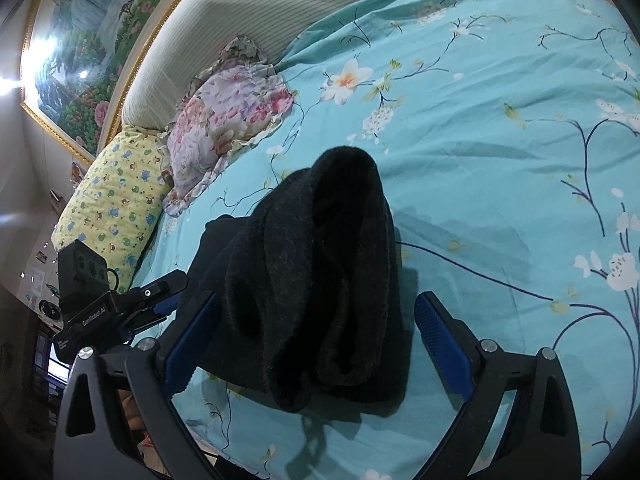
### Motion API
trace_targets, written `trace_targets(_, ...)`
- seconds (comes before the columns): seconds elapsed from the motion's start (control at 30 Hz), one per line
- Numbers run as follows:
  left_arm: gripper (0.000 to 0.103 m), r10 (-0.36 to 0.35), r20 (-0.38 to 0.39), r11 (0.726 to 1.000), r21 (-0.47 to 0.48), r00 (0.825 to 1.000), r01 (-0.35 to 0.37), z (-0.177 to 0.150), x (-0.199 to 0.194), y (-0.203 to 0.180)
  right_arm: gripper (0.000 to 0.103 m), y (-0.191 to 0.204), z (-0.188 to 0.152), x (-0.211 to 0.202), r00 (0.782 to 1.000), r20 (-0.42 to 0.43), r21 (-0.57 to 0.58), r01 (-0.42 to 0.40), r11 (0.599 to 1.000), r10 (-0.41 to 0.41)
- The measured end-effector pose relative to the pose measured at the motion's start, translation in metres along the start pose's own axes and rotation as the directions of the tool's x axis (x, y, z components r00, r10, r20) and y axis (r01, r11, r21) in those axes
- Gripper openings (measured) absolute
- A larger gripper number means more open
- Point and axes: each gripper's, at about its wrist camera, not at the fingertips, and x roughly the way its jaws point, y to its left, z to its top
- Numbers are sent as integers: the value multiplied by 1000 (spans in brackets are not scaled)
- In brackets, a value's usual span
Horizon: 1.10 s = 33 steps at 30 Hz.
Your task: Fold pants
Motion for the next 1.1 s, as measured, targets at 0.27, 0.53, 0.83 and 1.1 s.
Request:
trace_targets(0.27, 76, -9, -38, 998, -61, 999, 6, 1, 19, 14, 97, -5, -1, 9, 1000, -20, 21, -8, 1000, 8)
trace_targets(0.53, 62, -20, -32, 998, -54, 999, 18, 1, 24, 16, 97, -10, 0, 13, 999, -27, 40, -18, 999, 19)
trace_targets(0.83, 44, -56, -29, 995, -82, 998, 53, 0, 24, 27, 97, -10, -1, 20, 999, -36, 16, -30, 999, 31)
trace_targets(1.1, 35, -72, -18, 995, -74, 997, 71, 0, 21, 23, 63, -12, -3, 25, 997, -63, 26, -50, 998, 52)
